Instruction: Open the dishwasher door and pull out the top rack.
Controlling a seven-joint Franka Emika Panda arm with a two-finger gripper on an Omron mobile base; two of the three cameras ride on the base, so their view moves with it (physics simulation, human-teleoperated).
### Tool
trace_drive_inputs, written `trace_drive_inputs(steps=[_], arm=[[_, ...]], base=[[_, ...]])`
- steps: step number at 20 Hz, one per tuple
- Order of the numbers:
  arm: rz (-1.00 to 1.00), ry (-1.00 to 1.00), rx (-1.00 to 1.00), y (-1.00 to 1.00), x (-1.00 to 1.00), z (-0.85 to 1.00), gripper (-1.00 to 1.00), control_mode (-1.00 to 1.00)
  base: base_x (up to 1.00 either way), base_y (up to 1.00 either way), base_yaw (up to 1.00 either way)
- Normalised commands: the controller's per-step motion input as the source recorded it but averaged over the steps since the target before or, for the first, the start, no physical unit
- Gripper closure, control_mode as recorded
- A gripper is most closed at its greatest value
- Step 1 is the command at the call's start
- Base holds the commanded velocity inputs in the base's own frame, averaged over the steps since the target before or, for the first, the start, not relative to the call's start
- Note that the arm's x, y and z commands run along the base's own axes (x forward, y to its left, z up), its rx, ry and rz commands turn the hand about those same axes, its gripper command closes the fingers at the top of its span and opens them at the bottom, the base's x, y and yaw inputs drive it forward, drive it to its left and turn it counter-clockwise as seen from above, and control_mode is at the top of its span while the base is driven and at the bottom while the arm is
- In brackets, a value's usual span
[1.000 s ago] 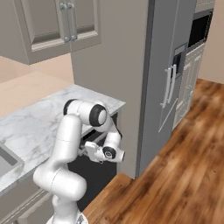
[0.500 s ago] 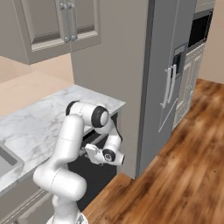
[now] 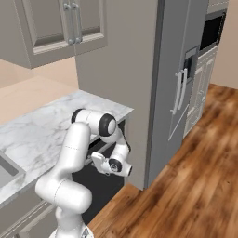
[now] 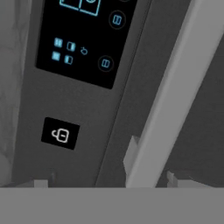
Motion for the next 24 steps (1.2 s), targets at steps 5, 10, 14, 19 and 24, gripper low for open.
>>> trace_drive_inputs(steps=[5,10,14,19,24], arm=[[-0.06,0.0,0.0,0.06,0.22,-0.06,-1.0,-1.0],[-0.06,0.0,0.0,0.1,0.25,-0.08,-1.0,-1.0],[-0.04,0.0,0.0,0.08,0.24,-0.13,-1.0,-1.0],[-0.03,0.0,0.0,0.07,0.23,-0.16,-1.0,-1.0],[-0.02,0.0,0.0,0.08,0.22,-0.13,-1.0,-1.0]], base=[[0.0,0.0,0.0],[0.0,0.0,0.0],[0.0,0.0,0.0],[0.0,0.0,0.0],[0.0,0.0,0.0]])
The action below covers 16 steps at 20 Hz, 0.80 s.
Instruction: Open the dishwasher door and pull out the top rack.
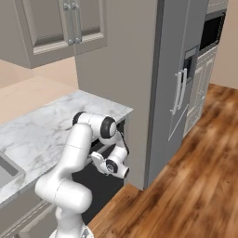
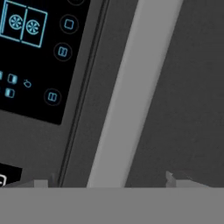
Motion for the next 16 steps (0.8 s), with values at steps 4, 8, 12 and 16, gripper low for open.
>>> trace_drive_inputs(steps=[4,8,12,16], arm=[[-0.03,0.0,0.0,0.0,0.06,-0.03,-1.0,-1.0],[-0.01,0.0,0.0,0.05,0.0,0.0,-1.0,-1.0],[-0.01,0.0,0.0,0.21,0.0,0.0,-1.0,-1.0],[-0.08,0.02,0.0,0.59,0.0,0.0,-1.0,-1.0]], base=[[0.0,0.0,0.0],[0.0,0.0,0.0],[0.0,0.0,0.0],[0.0,0.0,0.0]])
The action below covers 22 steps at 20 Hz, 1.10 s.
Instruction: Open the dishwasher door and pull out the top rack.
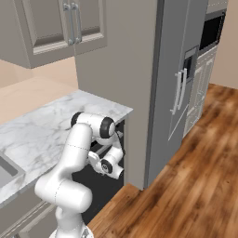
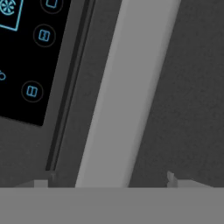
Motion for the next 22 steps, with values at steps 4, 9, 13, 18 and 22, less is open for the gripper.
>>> trace_drive_inputs(steps=[4,9,13,18,22], arm=[[-0.14,0.06,-0.07,0.76,0.0,0.0,1.0,-1.0],[-0.14,0.06,-0.06,0.2,0.0,0.0,1.0,-1.0],[-0.12,0.03,-0.05,-0.17,0.0,-0.03,1.0,-1.0],[-0.04,0.06,0.0,-0.71,-0.03,-0.15,1.0,-1.0],[0.0,0.1,0.0,-0.99,-0.12,-0.26,1.0,-1.0]], base=[[0.0,0.0,0.0],[0.0,0.0,0.0],[0.0,0.0,0.0],[0.0,0.0,0.0],[0.0,0.0,0.0]])
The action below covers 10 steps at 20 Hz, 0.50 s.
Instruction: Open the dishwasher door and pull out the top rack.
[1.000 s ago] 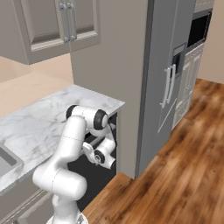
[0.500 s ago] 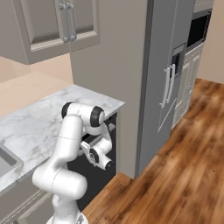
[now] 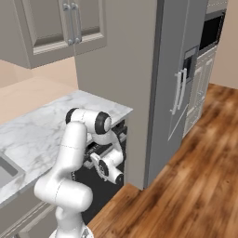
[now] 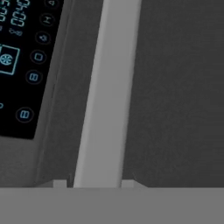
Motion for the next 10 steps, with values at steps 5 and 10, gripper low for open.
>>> trace_drive_inputs(steps=[5,10], arm=[[0.0,0.11,0.0,-1.0,-0.15,-0.26,1.0,-1.0],[0.0,0.11,0.0,-0.96,-0.11,-0.24,1.0,-1.0]], base=[[0.0,0.0,0.0],[0.0,0.0,0.0]])
